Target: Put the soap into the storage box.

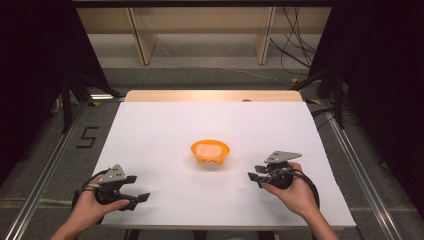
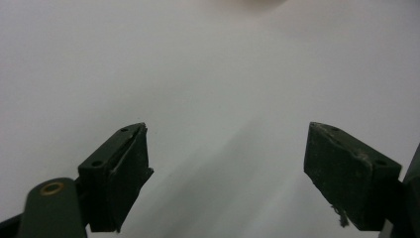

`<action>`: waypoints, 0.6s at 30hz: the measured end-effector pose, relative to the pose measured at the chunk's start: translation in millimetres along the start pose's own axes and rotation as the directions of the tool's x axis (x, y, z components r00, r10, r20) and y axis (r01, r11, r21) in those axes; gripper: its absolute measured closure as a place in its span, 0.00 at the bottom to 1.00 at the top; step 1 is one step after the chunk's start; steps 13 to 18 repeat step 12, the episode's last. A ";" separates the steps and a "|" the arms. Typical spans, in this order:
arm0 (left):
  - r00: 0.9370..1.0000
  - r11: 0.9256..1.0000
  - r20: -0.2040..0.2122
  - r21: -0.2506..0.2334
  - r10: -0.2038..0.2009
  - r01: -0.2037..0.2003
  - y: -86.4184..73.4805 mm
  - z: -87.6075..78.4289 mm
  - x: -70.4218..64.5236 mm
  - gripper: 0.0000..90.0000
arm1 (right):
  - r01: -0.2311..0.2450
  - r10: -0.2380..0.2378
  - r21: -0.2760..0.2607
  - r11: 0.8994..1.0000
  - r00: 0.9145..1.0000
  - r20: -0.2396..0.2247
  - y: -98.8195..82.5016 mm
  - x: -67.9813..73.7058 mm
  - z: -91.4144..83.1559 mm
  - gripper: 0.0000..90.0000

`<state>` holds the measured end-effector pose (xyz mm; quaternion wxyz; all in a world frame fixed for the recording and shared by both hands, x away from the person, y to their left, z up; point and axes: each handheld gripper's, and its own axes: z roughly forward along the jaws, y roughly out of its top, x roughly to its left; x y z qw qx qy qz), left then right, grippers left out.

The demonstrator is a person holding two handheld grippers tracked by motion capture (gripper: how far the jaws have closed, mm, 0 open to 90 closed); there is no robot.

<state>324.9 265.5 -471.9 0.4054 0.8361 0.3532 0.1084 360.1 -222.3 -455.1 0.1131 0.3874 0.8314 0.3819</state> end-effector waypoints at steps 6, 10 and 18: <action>1.000 1.000 0.011 -0.009 0.005 -0.005 0.6 -0.6 0.4 0.19 | -0.019 0.020 -0.029 0.999 0.999 0.041 -0.7 1.5 -4.1 0.84; 1.000 1.000 0.020 -0.013 0.007 -0.007 0.7 0.0 -0.6 0.19 | 0.004 -0.001 -0.046 0.999 0.998 0.064 0.5 2.2 -5.5 0.88; 1.000 1.000 0.023 -0.015 -0.016 0.016 0.6 0.7 -2.2 0.19 | 0.002 0.001 -0.039 0.999 0.998 0.063 0.2 2.2 -5.9 0.88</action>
